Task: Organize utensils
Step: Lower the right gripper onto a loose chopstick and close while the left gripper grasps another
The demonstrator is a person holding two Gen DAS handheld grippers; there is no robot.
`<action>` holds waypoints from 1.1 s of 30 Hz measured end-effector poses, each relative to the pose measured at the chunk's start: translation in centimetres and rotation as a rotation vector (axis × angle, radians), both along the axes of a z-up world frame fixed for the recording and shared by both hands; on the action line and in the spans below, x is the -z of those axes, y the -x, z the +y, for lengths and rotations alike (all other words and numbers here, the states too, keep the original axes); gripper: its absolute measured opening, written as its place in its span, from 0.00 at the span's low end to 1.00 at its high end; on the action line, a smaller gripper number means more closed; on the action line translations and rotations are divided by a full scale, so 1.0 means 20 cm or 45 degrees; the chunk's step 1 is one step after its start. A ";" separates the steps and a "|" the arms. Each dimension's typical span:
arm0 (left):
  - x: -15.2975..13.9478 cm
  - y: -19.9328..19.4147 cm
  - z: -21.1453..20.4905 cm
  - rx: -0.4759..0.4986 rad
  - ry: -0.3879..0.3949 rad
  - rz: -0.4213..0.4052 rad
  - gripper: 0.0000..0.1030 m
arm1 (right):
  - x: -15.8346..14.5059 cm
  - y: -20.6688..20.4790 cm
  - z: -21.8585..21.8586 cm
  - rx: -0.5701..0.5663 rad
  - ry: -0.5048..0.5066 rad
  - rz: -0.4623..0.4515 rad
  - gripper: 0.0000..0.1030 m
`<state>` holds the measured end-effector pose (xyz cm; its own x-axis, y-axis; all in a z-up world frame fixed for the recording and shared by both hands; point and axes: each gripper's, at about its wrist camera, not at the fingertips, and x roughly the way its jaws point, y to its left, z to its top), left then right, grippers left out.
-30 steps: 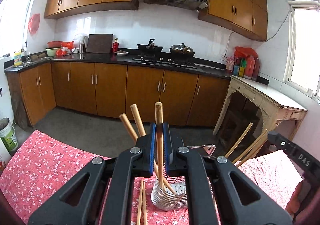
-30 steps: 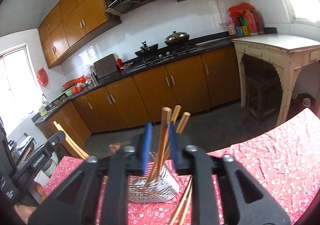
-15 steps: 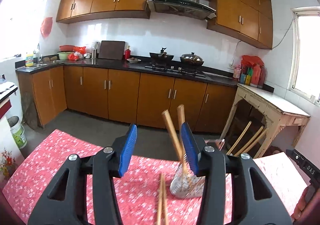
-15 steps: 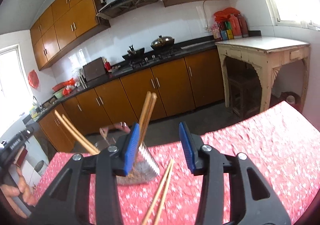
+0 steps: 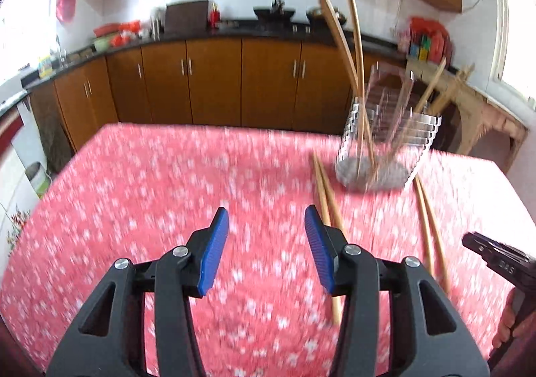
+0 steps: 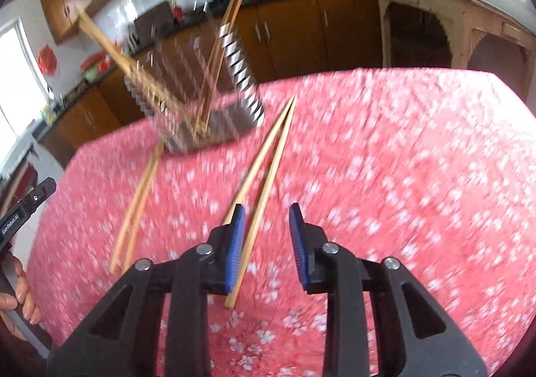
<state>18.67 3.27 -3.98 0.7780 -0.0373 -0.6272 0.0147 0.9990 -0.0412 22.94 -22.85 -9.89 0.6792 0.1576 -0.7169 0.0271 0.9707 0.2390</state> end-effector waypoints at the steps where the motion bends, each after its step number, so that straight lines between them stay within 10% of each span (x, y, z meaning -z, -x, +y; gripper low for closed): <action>1: 0.03 0.00 0.00 0.008 0.004 0.020 0.47 | 0.02 0.00 0.03 -0.007 0.010 0.013 0.27; 14: 0.18 0.02 -0.02 0.061 0.033 0.103 0.47 | 0.10 -0.08 0.14 0.001 0.170 0.056 0.09; 24: 0.23 0.01 -0.15 0.148 0.024 0.151 0.47 | 0.11 -0.10 -0.23 0.326 0.132 0.098 0.07; 33: 0.32 -0.06 -0.26 0.181 -0.027 0.228 0.45 | 0.11 -0.08 -0.28 0.313 0.147 0.095 0.08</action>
<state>19.80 -1.96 -10.37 0.6419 -0.1243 -0.7567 0.1498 0.9881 -0.0352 24.51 -28.45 -12.12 0.6318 -0.0914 -0.7697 0.2787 0.9534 0.1156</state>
